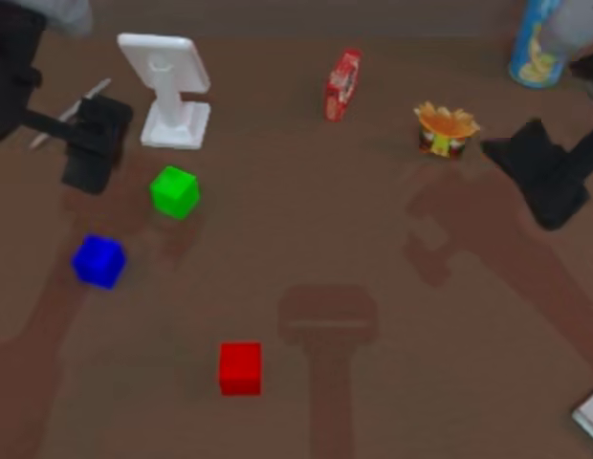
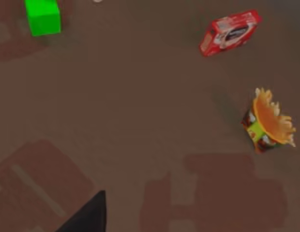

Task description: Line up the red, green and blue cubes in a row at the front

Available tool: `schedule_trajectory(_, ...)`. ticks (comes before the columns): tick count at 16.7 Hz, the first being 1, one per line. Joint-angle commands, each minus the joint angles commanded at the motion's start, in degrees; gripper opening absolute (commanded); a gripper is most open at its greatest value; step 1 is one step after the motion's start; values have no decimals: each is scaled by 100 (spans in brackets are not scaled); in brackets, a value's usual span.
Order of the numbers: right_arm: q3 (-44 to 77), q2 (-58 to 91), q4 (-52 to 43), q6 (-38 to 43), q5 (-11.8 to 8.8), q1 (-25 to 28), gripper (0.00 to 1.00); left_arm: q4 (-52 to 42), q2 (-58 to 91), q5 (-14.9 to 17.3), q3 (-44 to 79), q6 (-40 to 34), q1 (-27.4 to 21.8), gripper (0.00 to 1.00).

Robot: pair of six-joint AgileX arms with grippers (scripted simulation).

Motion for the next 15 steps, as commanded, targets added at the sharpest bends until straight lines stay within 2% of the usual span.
schedule_trajectory(3,-1722,-1783,963,462,-8,-718,100,-1026,1863,-15,1607,141,-174,100)
schedule_trajectory(7,-3863,-3796,2140,983,62,-1545,100,-1912,3827,-119,3280,254,-278,100)
schedule_trajectory(12,-5874,-5830,3344,1444,216,-2312,100,-2420,5568,-325,4869,294,-249,100)
schedule_trajectory(15,-6569,-6567,3811,1606,293,-2586,100,-2465,6200,-436,5484,285,-198,100)
